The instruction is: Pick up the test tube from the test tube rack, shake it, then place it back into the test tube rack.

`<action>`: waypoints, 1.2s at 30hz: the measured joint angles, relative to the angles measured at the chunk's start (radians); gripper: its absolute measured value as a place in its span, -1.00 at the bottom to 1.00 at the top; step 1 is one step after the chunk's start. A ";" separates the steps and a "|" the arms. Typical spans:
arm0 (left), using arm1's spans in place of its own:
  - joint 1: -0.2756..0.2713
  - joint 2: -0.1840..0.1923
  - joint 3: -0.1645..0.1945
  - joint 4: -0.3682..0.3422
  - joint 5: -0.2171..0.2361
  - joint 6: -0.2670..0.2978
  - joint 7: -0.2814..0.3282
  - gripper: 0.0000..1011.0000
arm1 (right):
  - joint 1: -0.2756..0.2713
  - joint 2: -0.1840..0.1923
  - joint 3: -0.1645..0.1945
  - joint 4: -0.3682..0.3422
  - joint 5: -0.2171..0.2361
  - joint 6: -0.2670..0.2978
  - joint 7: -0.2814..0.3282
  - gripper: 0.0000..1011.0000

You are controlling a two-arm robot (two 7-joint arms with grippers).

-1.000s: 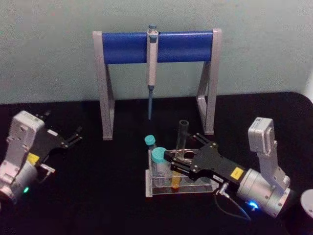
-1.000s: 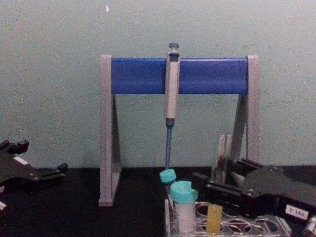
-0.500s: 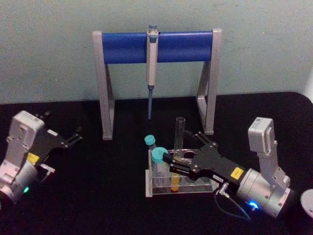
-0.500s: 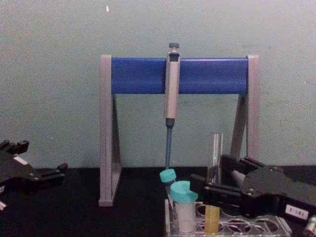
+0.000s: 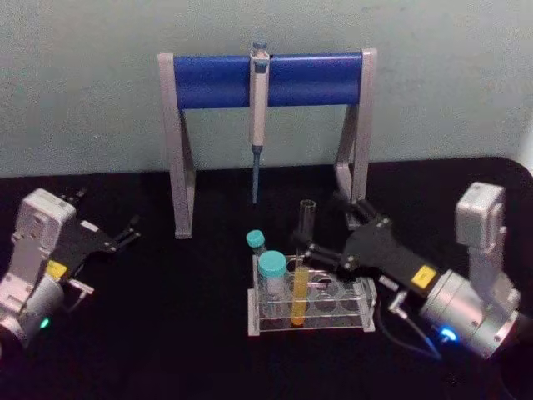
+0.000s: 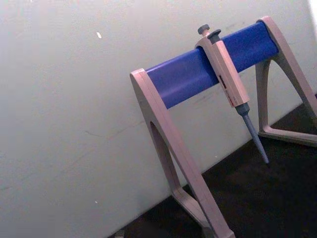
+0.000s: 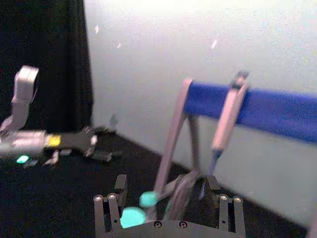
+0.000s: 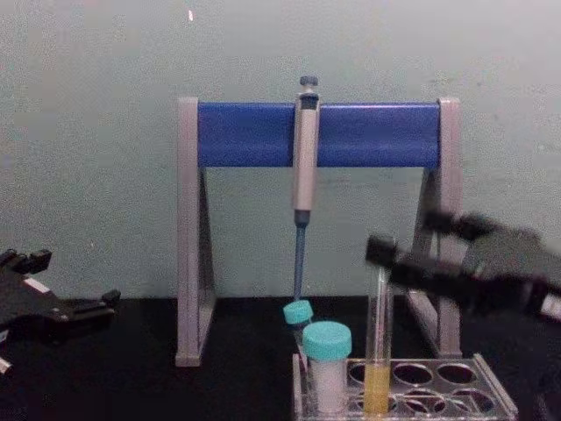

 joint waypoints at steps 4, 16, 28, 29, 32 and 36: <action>0.000 0.000 0.000 0.000 0.000 0.000 0.000 0.98 | -0.036 -0.004 0.049 -0.057 -0.043 -0.040 -0.081 0.98; 0.000 0.000 0.000 0.000 0.000 0.000 0.000 0.98 | -0.160 -0.077 0.182 -0.109 -0.260 -0.043 -0.413 0.98; 0.000 0.000 0.000 0.000 0.000 0.000 0.000 0.98 | -0.185 -0.138 0.195 0.002 -0.304 0.071 -0.461 0.98; 0.000 0.000 0.000 0.000 0.000 0.000 0.000 0.98 | -0.185 -0.142 0.195 0.011 -0.305 0.075 -0.461 0.98; 0.000 0.000 0.000 0.000 0.000 0.000 0.000 0.98 | -0.182 -0.153 0.195 0.038 -0.310 0.088 -0.457 0.98; 0.000 0.000 0.000 0.000 0.000 0.000 0.000 0.98 | -0.177 -0.166 0.197 0.065 -0.317 0.098 -0.449 0.98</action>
